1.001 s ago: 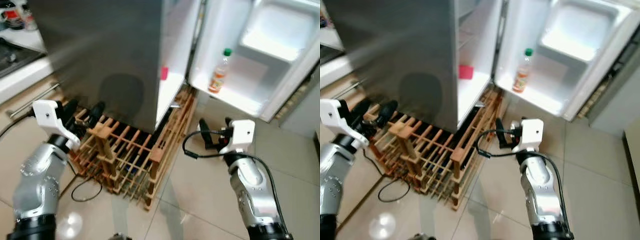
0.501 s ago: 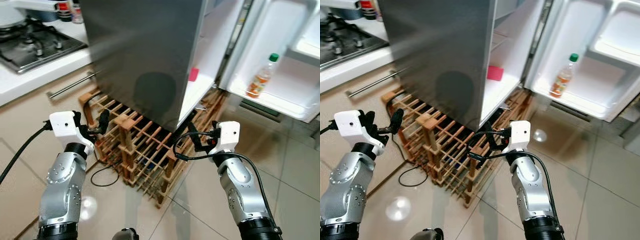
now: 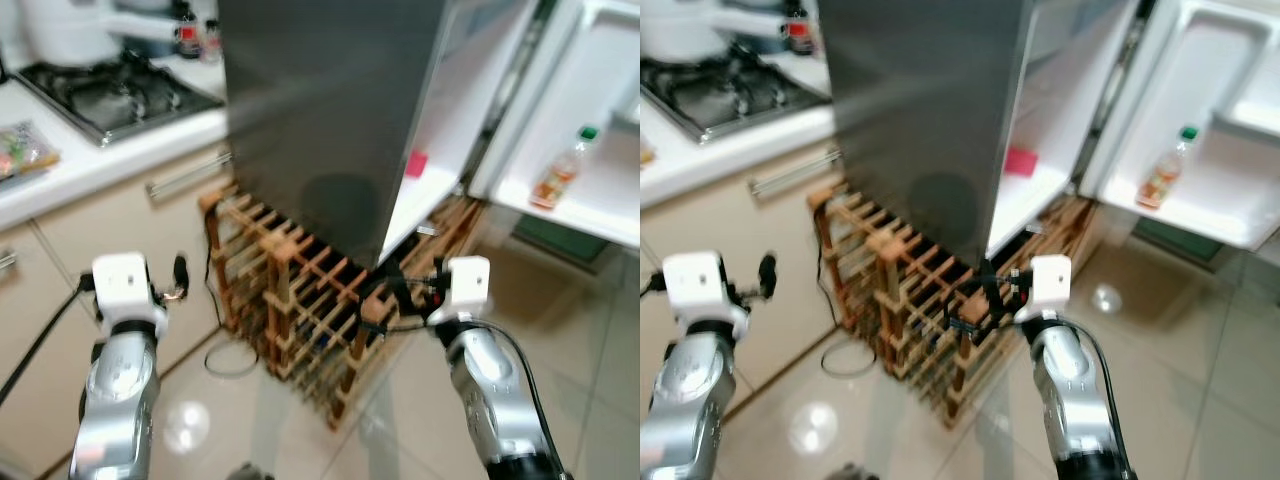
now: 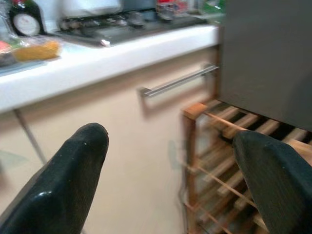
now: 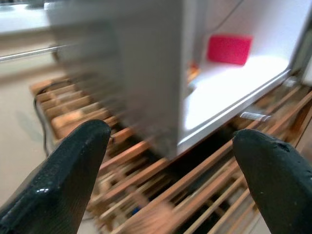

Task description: Restocking fridge

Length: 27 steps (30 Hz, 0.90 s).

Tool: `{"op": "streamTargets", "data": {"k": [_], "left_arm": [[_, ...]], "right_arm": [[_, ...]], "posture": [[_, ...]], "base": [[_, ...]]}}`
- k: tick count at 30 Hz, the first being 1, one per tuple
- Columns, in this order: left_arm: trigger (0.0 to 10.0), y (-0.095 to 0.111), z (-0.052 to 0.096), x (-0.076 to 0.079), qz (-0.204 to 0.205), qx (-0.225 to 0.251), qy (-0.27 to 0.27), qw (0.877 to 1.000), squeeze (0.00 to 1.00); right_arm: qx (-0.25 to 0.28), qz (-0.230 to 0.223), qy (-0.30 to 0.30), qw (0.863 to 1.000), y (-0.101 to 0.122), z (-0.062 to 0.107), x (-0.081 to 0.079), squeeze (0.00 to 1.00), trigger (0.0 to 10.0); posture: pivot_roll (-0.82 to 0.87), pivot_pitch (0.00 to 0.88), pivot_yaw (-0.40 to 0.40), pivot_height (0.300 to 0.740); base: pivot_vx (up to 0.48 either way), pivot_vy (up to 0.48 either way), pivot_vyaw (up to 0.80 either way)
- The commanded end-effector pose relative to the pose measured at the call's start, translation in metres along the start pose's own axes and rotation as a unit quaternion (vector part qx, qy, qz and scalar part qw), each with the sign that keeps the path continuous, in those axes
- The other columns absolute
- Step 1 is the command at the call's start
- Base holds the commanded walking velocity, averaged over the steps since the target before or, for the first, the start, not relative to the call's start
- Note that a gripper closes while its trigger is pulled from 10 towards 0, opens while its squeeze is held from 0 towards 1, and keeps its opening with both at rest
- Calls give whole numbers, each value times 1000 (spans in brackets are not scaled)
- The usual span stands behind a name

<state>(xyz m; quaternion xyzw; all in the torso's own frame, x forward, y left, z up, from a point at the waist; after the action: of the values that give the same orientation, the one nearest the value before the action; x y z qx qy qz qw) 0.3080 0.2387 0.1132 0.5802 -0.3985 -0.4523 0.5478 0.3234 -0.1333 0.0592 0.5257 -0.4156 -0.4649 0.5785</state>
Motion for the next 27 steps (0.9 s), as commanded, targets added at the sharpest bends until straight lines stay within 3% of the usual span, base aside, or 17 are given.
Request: {"op": "streamTargets", "data": {"k": [1, 4, 12, 20, 27], "left_arm": [[10000, 6, -2, -1, -7, 7, 15, 1000, 0], [10000, 12, -8, 15, 20, 13, -3, 1000, 0], [10000, 16, -12, 34, 18, 15, -31, 999, 0], [10000, 19, -11, 39, 6, 21, -45, 999, 0], [10000, 13, -7, 42, 18, 10, -32, 999, 0]], "right_arm": [[24, 2, 13, 1000, 15, -8, -5, 4, 10000], [31, 6, 25, 999, 19, -13, -11, 8, 10000], [35, 4, 27, 999, 19, -16, -15, 12, 10000], [38, 5, 35, 999, 20, -17, -21, 16, 10000], [44, 25, 53, 997, 21, -15, -27, 31, 10000]], "posture": [[-53, 0, -44, 740], [-50, 0, -46, 740], [-36, 0, -33, 740], [-33, 0, -35, 740], [-35, 0, -56, 740]], "base": [[0, 0, 587], [0, 0, 544], [0, 0, 467], [0, 0, 455], [0, -462, 382]]}}
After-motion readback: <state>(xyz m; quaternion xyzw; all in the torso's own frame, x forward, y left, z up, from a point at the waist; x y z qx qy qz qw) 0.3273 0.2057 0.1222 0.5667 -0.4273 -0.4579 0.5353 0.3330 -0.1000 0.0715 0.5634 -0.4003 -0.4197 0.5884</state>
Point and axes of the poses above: a point about 5 cm out from each wrist's last joint towards the gripper, its own z axis pointing back from the gripper into the wrist, its own y axis along the axis of the wrist's last joint, x = y × z, the point moved 5 cm from there along -z, pointing out of the wrist towards the gripper, and after that the axes turned 8 degrees about z, right-handed, at the moved point
